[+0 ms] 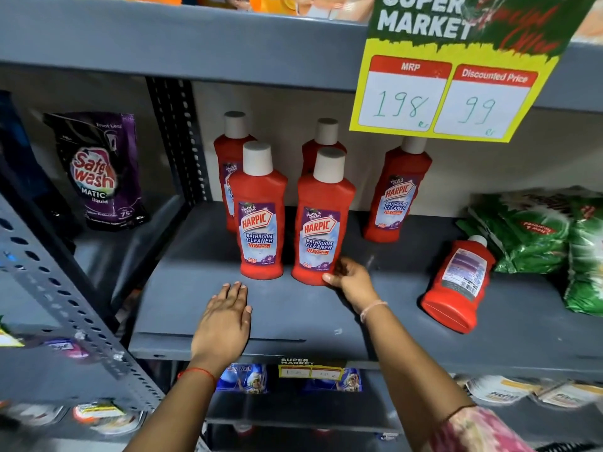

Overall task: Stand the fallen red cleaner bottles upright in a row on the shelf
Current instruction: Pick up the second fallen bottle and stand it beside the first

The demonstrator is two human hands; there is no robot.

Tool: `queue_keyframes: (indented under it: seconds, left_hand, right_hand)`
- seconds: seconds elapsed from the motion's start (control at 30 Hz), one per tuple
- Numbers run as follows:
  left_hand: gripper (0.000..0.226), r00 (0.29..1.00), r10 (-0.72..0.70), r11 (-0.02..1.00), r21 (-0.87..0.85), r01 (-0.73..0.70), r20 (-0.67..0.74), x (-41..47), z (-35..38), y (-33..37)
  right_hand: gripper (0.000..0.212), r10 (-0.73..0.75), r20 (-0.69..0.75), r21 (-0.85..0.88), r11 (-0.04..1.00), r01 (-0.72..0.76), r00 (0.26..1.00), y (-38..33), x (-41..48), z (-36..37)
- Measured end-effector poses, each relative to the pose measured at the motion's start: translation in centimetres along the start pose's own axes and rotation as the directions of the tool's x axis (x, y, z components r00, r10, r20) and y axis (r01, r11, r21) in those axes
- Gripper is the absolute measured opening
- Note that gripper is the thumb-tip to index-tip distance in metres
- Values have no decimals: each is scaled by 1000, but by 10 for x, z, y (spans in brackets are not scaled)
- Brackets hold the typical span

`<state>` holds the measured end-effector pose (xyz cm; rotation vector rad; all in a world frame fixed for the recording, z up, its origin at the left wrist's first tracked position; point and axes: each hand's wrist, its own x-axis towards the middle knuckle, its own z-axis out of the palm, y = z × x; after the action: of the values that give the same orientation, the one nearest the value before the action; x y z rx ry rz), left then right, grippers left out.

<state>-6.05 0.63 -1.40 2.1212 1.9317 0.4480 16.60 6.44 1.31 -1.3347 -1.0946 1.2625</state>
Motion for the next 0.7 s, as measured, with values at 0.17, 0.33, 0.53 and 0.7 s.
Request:
queue_keyframes:
  seconds: [0.17, 0.33, 0.53, 0.7]
  left_hand:
    - [49, 1000, -6, 1000, -5, 6, -5, 0, 1, 0]
    - [49, 1000, -11, 1000, -27, 11, -6, 1, 2, -2]
    - [45, 999, 44, 969, -241, -48, -21, -3, -4, 0]
    - [39, 993, 102, 904, -411, -118, -62, -9, -3, 31]
  right_hand:
    - [46, 17, 80, -52, 999, -13, 997, -4, 5, -3]
    - [47, 19, 79, -92, 996, -12, 997, -1, 4, -4]
    - [81, -183, 39, -348, 919, 186, 982, 10, -37, -12]
    - [72, -606, -51, -741, 556, 377, 794, 19, -79, -60]
